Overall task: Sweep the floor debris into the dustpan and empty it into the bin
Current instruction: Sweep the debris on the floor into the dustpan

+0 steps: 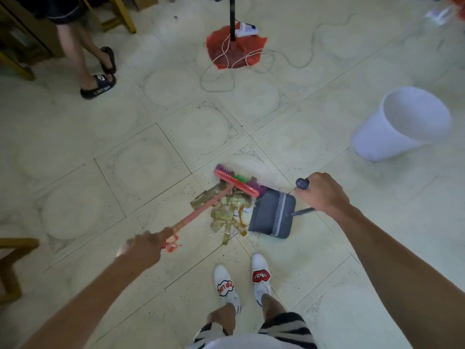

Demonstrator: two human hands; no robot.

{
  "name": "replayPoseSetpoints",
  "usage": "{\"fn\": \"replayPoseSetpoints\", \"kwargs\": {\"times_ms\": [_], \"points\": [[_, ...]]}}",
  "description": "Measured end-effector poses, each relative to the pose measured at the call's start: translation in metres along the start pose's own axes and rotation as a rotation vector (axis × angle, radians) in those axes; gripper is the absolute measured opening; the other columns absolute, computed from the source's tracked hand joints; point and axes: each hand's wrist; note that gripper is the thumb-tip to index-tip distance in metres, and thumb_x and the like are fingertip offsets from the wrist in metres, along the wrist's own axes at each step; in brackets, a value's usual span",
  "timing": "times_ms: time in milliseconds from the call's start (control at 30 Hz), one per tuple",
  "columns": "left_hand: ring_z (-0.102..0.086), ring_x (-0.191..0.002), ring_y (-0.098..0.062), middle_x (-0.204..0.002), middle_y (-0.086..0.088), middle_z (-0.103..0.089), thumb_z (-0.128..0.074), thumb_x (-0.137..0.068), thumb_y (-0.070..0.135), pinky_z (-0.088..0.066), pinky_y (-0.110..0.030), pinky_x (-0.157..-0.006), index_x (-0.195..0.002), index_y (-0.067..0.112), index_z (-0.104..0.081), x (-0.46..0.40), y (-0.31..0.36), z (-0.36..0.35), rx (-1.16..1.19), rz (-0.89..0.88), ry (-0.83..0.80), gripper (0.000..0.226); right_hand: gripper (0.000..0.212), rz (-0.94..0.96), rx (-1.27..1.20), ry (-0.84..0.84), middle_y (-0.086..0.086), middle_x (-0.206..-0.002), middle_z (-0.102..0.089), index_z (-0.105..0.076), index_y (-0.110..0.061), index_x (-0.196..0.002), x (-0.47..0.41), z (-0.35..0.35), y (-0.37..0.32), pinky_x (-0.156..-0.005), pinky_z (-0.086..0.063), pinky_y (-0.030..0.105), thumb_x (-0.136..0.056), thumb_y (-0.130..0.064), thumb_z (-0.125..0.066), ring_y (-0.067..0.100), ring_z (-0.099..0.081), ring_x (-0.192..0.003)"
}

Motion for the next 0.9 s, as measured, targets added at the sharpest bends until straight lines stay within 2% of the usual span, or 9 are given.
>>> {"fn": "replayPoseSetpoints", "kwargs": {"times_ms": [200, 267, 367, 433, 533, 633, 700, 800, 900], "points": [[-0.068, -0.101, -0.025, -0.119, -0.006, -0.067, -0.045, -0.099, 0.034, -0.055, -0.035, -0.087, -0.145, 0.04, -0.038, 0.018, -0.05, 0.044, 0.105, 0.076, -0.062, 0.047, 0.033, -0.029, -0.066, -0.013, 0.003, -0.049, -0.05, -0.047, -0.013, -0.052, -0.006, 0.014, 0.008, -0.045, -0.034, 0.025, -0.079, -0.026, -0.059, 0.02, -0.049, -0.045], [-0.068, -0.08, -0.027, -0.117, -0.009, -0.07, -0.052, -0.098, 0.02, -0.056, -0.038, -0.072, -0.146, 0.032, -0.042, 0.038, -0.051, 0.036, 0.405, 0.126, -0.1, 0.05, 0.035, -0.034, -0.131, 0.003, 0.005, -0.051, -0.051, -0.047, -0.013, -0.051, -0.009, 0.018, 0.009, -0.046, -0.033, 0.026, -0.08, -0.027, -0.061, 0.022, -0.05, -0.046], [-0.041, -0.037, -0.016, -0.061, -0.008, -0.061, -0.045, -0.102, 0.018, -0.041, -0.026, -0.038, -0.133, 0.014, -0.057, 0.045, -0.045, 0.028, 0.857, 0.384, -0.261, 0.034, 0.036, 0.005, -0.194, -0.025, 0.004, -0.05, -0.05, -0.044, -0.013, -0.05, -0.009, 0.019, 0.005, -0.045, -0.033, 0.027, -0.079, -0.023, -0.061, 0.023, -0.049, -0.047], [-0.045, -0.036, -0.018, -0.055, -0.007, -0.05, -0.04, -0.103, 0.019, -0.045, -0.026, -0.038, -0.119, 0.003, -0.061, 0.039, -0.033, 0.028, 0.865, 0.511, -0.279, 0.03, 0.036, 0.062, -0.186, -0.083, 0.003, -0.05, -0.047, -0.041, -0.012, -0.05, -0.005, 0.014, -0.002, -0.045, -0.032, 0.027, -0.078, -0.022, -0.06, 0.023, -0.045, -0.045], [-0.06, -0.053, -0.023, -0.075, -0.015, -0.059, -0.04, -0.1, 0.008, -0.05, -0.028, -0.038, -0.111, 0.002, -0.05, 0.023, -0.011, 0.033, 0.72, 0.524, -0.214, 0.016, 0.035, 0.126, -0.122, -0.13, 0.004, -0.052, -0.051, -0.045, -0.011, -0.052, 0.001, 0.006, -0.014, -0.043, -0.033, 0.022, -0.08, -0.027, -0.059, 0.019, -0.048, -0.043], [-0.045, -0.037, -0.016, -0.05, -0.008, -0.051, -0.06, -0.094, 0.015, -0.038, -0.023, -0.035, -0.118, 0.0, -0.056, -0.003, 0.011, 0.036, 0.707, 0.508, -0.375, 0.029, 0.035, 0.132, -0.112, -0.1, 0.005, -0.052, -0.051, -0.046, -0.011, -0.053, 0.002, 0.004, -0.022, -0.043, -0.037, 0.022, -0.081, -0.029, -0.056, 0.02, -0.049, -0.043], [-0.044, -0.037, -0.015, -0.049, -0.006, -0.05, -0.064, -0.092, 0.02, -0.044, -0.026, -0.041, -0.121, -0.003, -0.052, -0.02, 0.029, 0.034, 0.724, 0.485, -0.468, 0.039, 0.036, 0.122, -0.097, -0.088, 0.005, -0.053, -0.053, -0.047, -0.011, -0.053, 0.002, 0.002, -0.02, -0.043, -0.038, 0.022, -0.082, -0.031, -0.056, 0.02, -0.051, -0.043], [-0.052, -0.043, -0.021, -0.06, -0.013, -0.056, -0.065, -0.085, 0.007, -0.054, -0.032, -0.051, -0.124, -0.005, -0.046, -0.046, 0.051, 0.018, 1.025, 0.552, -0.582, 0.046, 0.038, 0.101, -0.084, -0.068, 0.004, -0.052, -0.054, -0.045, -0.013, -0.05, -0.002, -0.003, -0.013, -0.042, -0.035, 0.021, -0.081, -0.032, -0.06, 0.018, -0.05, -0.042], [-0.057, -0.037, -0.021, -0.063, -0.015, -0.062, -0.071, -0.086, 0.022, -0.055, -0.028, -0.038, -0.098, -0.005, -0.054, -0.077, 0.074, 0.007, 1.49, 0.621, -0.597, 0.034, 0.035, 0.086, -0.098, -0.073, 0.007, -0.055, -0.059, -0.049, -0.01, -0.053, -0.011, -0.008, -0.006, -0.042, -0.037, 0.022, -0.076, -0.032, -0.063, 0.021, -0.052, -0.043]]}}
Point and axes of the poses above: each hand's wrist, its own x-axis away from the middle knuckle, its own z-axis out of the back of the hand, y = z × x
